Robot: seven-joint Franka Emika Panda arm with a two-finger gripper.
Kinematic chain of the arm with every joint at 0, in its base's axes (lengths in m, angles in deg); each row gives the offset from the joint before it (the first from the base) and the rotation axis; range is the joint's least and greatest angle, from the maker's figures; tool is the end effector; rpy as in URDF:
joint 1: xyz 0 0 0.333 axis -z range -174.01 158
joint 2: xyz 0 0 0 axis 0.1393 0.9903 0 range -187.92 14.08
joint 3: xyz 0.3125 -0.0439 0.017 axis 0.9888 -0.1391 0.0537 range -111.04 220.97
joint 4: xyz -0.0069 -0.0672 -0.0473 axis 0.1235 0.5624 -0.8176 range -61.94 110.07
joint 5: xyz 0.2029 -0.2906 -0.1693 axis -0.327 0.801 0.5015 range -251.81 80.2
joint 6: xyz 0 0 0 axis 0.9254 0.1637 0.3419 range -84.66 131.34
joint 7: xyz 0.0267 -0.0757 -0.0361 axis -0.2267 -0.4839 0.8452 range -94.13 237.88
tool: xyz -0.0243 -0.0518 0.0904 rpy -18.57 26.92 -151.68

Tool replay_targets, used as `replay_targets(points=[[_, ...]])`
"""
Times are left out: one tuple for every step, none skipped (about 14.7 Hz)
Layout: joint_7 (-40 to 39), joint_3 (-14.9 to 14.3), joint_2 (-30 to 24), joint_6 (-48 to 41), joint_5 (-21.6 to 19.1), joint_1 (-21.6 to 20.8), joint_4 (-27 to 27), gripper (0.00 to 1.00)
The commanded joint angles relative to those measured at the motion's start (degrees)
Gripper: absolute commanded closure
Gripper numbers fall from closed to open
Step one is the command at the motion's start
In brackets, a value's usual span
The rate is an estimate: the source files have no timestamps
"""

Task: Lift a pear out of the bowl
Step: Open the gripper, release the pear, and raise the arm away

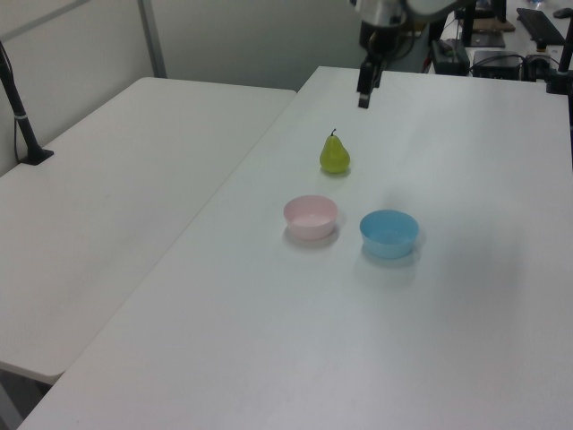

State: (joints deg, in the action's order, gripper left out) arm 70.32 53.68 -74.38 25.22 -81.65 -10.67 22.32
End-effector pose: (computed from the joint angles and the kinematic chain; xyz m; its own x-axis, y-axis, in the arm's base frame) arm 0.6440 0.0117 0.5394 0.9876 0.0755 0.1377 0.0649 -0.9947 0.0798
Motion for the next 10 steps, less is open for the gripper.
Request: replay_targets(points=[[1.73, -0.47, -7.60, -8.48, 0.33, -2.43, 3.59, 0.00], [1.82, -0.64, -8.83, -10.69, 0.16, -2.78, 3.59, 0.00], [2.17, -0.65, -9.89, -12.36, 0.07, -2.87, 3.59, 0.00], [3.13, -0.65, -10.68, -13.68, -0.02, -3.05, 3.68, 0.00], [5.05, -0.65, -11.39, -15.35, -0.02, -3.40, 3.85, 0.00], [5.94, -0.65, -11.66, -15.89, -0.02, -3.40, 4.03, 0.00], [6.04, -0.65, -11.75, -15.98, -0.02, -3.40, 4.03, 0.00], [6.04, -0.65, -11.66, -15.90, -0.02, -3.40, 4.03, 0.00], [6.04, -0.56, -11.66, -16.07, -0.02, -3.40, 4.03, 0.00], [6.04, -0.56, -11.66, -16.07, -0.02, -3.40, 4.12, 0.00]])
